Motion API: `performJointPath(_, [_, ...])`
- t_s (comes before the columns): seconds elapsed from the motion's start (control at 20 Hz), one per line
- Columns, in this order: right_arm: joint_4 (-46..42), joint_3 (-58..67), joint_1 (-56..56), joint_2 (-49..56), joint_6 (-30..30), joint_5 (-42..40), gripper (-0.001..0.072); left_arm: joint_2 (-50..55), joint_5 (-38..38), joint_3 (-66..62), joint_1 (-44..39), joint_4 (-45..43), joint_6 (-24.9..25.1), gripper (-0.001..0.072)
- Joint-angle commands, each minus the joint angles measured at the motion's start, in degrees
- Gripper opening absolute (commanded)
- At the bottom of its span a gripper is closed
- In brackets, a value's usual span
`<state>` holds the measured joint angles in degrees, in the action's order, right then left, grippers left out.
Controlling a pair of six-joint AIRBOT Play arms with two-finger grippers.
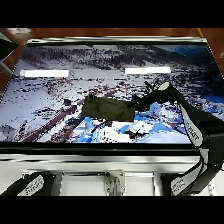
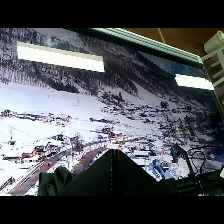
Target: Fold the shirts.
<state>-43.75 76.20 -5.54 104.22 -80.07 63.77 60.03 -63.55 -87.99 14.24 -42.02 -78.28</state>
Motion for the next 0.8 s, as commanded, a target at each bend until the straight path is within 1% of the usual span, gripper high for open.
performJointPath(0.0, [0.24,0.04,0.2,-1.14,2.14,0.13,0.0625,0.04,0.0,0.0,0.02,-0.04,0.02,0.0036])
performJointPath(0.05, [0.37,0.04,0.26,-1.38,2.69,0.59,0.07,0.07,0.0,0.0,0.02,-0.04,0.02,0.0036])
performJointPath(0.45, [0.39,0.04,2.56,-1.57,4.59,5.38,0.07,0.07,0.0,0.0,0.02,-0.07,0.22,0.0036])
performJointPath(0.75, [0.39,0.04,3.34,-1.6,5.92,5.46,0.07,0.2,0.0,0.0,0.02,-0.09,0.22,0.0036])
